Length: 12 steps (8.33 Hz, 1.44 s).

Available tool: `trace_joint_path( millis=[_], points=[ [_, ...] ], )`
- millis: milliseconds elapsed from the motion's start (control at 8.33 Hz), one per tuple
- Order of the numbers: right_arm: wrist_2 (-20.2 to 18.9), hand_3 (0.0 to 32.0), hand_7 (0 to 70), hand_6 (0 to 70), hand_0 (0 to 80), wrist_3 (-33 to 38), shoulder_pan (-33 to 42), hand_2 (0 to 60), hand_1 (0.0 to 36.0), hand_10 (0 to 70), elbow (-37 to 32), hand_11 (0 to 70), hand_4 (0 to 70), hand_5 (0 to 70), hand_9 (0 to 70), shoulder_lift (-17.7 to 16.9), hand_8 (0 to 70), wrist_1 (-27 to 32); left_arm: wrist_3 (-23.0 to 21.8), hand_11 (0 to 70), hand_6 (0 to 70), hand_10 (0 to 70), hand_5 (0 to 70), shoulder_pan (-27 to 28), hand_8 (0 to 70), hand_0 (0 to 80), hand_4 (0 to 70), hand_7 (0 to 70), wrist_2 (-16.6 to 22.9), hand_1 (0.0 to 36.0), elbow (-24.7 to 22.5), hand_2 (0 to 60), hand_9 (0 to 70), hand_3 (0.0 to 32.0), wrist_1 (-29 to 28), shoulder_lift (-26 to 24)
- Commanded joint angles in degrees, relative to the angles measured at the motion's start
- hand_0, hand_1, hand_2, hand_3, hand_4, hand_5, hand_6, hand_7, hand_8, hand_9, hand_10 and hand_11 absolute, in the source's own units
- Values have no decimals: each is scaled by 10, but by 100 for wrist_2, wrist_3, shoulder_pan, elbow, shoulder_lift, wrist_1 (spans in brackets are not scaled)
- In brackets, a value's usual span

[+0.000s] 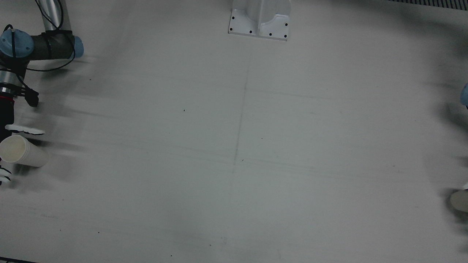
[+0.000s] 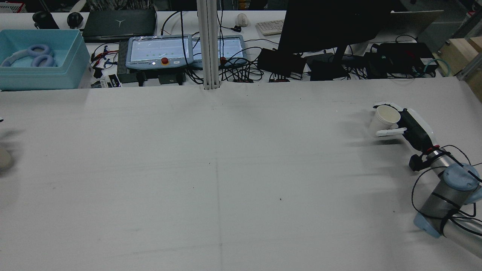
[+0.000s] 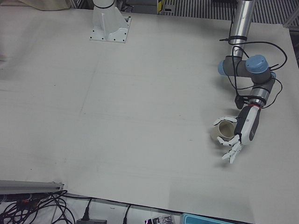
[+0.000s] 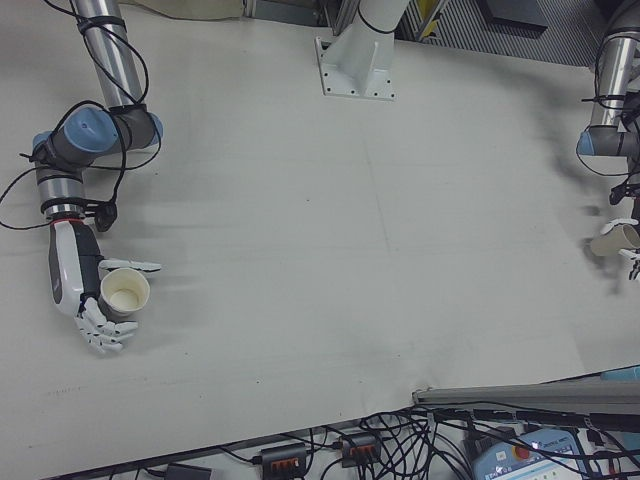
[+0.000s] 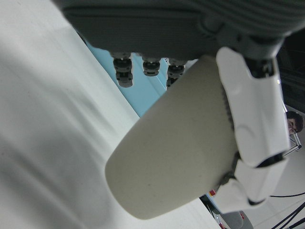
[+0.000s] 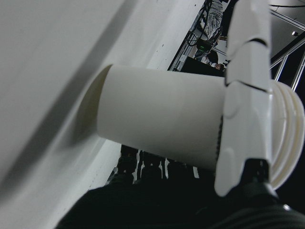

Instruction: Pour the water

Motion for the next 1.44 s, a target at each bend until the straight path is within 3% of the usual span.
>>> trace_joint_path(
  millis=[0,120,240,360,600,720,960,1080,1320],
  points=[
    [8,0,641,474,797,-44,-70,202,310,386,253,568,228,672,588,37,450,-303,-1,124,93,79,700,-5,82,526,695,164,0,302,0,600,31,0,-66,71],
    [8,0,700,605,800,-44,-105,445,360,581,507,700,236,700,700,11,598,-583,-10,122,95,78,700,3,81,530,696,165,9,301,-9,600,31,0,-57,72],
    [-1,0,700,624,800,-18,-71,536,360,622,893,700,229,700,700,-42,614,-769,-115,123,95,78,700,3,80,533,698,165,9,305,-279,600,31,0,230,63],
    [-18,0,700,606,800,0,51,600,360,635,1540,700,168,700,700,-251,605,-1101,-159,121,99,76,700,-5,80,548,700,169,35,324,-942,600,31,0,798,71],
    [-272,0,700,608,800,9,533,600,360,604,2570,700,173,700,700,-358,583,-1779,-177,115,98,70,700,160,81,557,700,170,18,338,-2182,600,30,0,1854,37],
    [-587,0,685,599,800,9,849,598,360,591,2941,700,174,700,696,-359,568,-2025,-134,115,105,71,700,545,83,560,700,175,0,343,-2589,600,31,0,2320,-94],
    [-1027,0,681,596,800,-17,1412,554,360,569,3749,700,183,700,674,-350,553,-2657,-142,122,116,75,700,1597,86,577,700,186,-480,356,-2751,600,35,0,3060,-883],
    [-1168,0,677,595,800,-44,1528,551,360,568,4075,700,188,700,667,-332,546,-2878,-159,118,111,71,700,2203,85,587,700,184,-910,359,-2803,600,33,0,3568,-1365],
    [-1274,0,688,607,800,-157,1529,551,360,569,4533,700,213,700,660,-280,540,-3256,24,118,113,72,700,3250,85,585,700,182,-1395,360,-2760,600,32,0,4788,-2437]
  ],
)
